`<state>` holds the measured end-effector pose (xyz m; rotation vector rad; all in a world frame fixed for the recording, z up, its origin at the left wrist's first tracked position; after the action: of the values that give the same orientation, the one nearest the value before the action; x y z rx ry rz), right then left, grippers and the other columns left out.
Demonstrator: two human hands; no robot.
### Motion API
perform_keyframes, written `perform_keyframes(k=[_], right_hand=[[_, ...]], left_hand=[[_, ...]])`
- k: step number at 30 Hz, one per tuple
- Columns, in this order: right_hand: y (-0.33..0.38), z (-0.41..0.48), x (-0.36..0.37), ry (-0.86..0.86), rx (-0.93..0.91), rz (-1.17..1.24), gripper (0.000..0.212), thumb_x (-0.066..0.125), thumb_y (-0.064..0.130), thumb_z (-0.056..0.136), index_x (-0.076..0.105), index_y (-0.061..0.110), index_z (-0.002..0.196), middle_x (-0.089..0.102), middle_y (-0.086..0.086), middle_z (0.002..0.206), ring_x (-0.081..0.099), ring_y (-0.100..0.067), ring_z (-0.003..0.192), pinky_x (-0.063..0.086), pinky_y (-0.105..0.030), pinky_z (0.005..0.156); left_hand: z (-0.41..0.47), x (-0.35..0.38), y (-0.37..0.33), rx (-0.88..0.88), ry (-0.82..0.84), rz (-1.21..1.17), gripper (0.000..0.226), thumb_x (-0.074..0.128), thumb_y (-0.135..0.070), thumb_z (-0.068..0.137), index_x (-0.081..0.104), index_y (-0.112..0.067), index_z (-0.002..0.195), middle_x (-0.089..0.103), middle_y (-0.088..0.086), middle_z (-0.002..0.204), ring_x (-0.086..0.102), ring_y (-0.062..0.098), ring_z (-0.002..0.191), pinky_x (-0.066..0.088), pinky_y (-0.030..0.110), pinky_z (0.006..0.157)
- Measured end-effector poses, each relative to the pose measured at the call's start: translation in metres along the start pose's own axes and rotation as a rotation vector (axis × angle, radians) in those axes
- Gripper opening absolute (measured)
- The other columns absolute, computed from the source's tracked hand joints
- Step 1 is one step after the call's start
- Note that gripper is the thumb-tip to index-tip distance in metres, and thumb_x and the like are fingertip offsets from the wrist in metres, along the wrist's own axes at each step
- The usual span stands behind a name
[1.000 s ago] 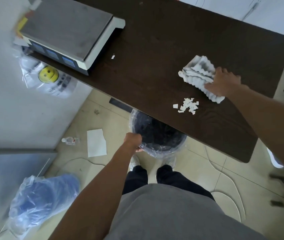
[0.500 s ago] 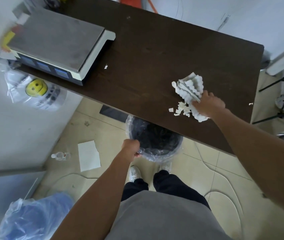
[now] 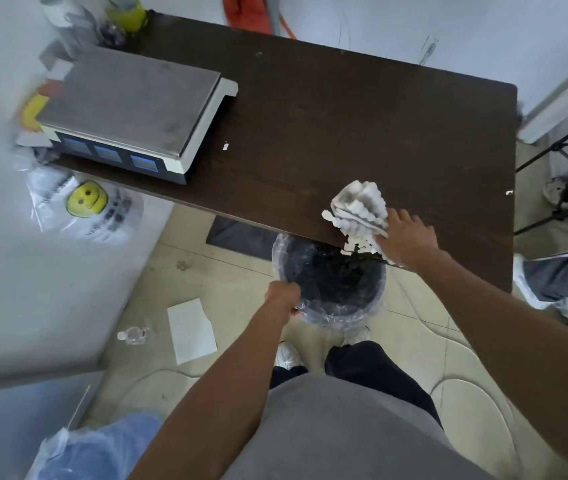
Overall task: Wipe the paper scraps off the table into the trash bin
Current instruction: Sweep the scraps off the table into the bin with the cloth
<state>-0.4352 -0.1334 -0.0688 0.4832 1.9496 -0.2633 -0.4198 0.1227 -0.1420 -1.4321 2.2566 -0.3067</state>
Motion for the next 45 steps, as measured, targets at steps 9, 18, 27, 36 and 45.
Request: perform_keyframes(k=[9,18,27,36,45], right_hand=[[0.022,-0.033,0.020,-0.054,-0.089,-0.011,0.062,0.050,0.049,0.094,0.032,0.018,0.145,0.047,-0.008,0.138,0.047,-0.033,0.126,0.042,-0.050,0.097],[0.020,-0.047,0.019,-0.146,-0.207,0.111,0.040,0.052,0.036,0.095,0.046,0.017,0.129,0.055,-0.005,0.119,0.055,-0.031,0.111,0.046,-0.046,0.089],[-0.012,-0.004,-0.015,-0.132,0.008,0.150,0.042,0.051,0.038,0.095,0.045,0.013,0.129,0.053,-0.013,0.127,0.051,-0.038,0.117,0.044,-0.050,0.093],[0.018,-0.031,0.017,-0.038,-0.283,0.241,0.049,0.061,0.048,0.091,0.048,0.018,0.127,0.056,-0.002,0.112,0.056,-0.025,0.103,0.045,-0.037,0.081],[0.007,-0.029,0.016,-0.186,-0.301,0.042,0.050,0.060,0.039,0.092,0.047,0.014,0.133,0.057,-0.008,0.115,0.056,-0.033,0.105,0.047,-0.045,0.085]], left_hand=[[0.008,0.009,0.010,0.010,0.019,-0.058,0.036,0.049,0.003,0.088,0.056,0.004,0.123,0.066,0.023,0.099,0.068,0.034,0.066,0.063,0.050,0.071],[0.003,0.019,0.005,0.004,0.031,-0.034,0.033,0.045,0.002,0.092,0.058,0.003,0.122,0.068,0.023,0.100,0.065,0.030,0.059,0.060,0.037,0.055],[0.011,0.027,-0.002,0.012,0.008,-0.025,0.034,0.050,0.001,0.090,0.058,0.003,0.122,0.066,0.021,0.101,0.070,0.037,0.080,0.063,0.051,0.073],[0.012,0.029,-0.006,0.005,0.040,0.021,0.032,0.045,-0.001,0.093,0.059,0.002,0.121,0.066,0.023,0.109,0.068,0.034,0.077,0.061,0.035,0.052],[0.012,0.030,-0.001,-0.013,0.065,0.021,0.033,0.050,-0.004,0.093,0.057,0.001,0.125,0.064,0.021,0.113,0.070,0.036,0.085,0.055,0.029,0.046]])
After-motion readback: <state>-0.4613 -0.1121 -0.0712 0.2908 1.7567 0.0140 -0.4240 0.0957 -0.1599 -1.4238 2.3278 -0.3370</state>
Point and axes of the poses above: each hand's wrist, its own z-axis towards the middle knuckle, its own x-axis out of the palm, y = z × x, the point moved 1 cm from there along z, towards the middle knuckle
